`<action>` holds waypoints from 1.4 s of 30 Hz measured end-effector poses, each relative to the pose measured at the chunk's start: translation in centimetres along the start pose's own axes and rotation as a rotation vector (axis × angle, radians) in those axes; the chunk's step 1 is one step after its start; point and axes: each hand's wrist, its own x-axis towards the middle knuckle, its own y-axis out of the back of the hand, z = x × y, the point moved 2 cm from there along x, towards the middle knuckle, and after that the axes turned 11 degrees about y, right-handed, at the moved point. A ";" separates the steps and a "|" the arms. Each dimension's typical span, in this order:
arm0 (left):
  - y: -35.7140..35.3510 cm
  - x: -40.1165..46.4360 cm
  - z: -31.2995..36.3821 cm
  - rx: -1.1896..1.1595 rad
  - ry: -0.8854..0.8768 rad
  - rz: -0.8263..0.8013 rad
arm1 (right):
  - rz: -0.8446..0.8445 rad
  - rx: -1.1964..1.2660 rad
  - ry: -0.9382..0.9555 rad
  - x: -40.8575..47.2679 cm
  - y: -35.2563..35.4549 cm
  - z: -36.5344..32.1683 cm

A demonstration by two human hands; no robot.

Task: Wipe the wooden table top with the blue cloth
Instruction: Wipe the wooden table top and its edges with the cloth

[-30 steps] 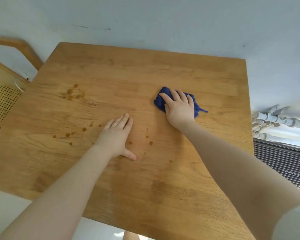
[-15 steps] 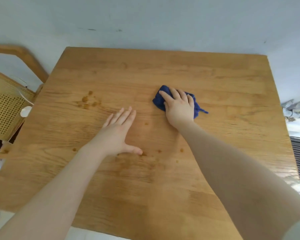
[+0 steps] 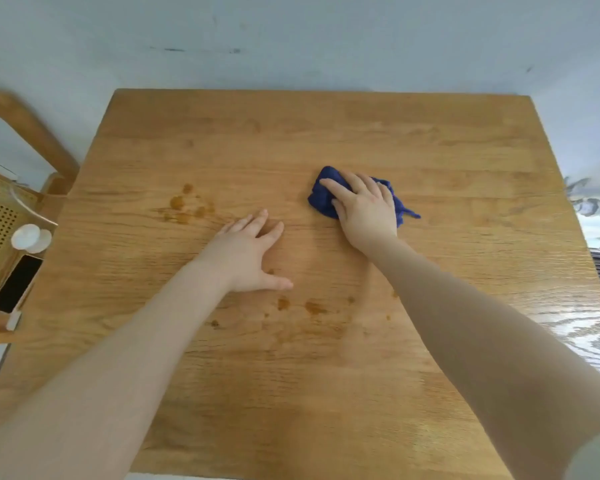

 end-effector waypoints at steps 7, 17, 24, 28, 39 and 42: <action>-0.9 0.1 -1.2 0.079 -0.083 -0.053 | 0.017 -0.040 0.181 -5.9 -0.9 -4.7; -1.5 0.0 -1.3 0.067 -0.048 0.057 | -0.005 0.018 -0.007 1.9 -0.5 -1.0; -1.2 -0.3 -1.0 0.079 -0.027 0.054 | -0.023 -0.048 0.212 -2.6 -1.0 -4.8; -1.1 -0.6 -0.7 0.087 -0.009 0.067 | -0.118 0.039 0.429 -4.8 -0.6 -5.1; -2.0 -2.0 -1.0 0.059 0.151 0.090 | -0.080 0.023 0.119 1.8 -1.0 -3.5; -1.6 -2.5 -0.6 0.051 0.248 0.101 | -0.143 0.027 0.297 -2.0 -1.2 -5.4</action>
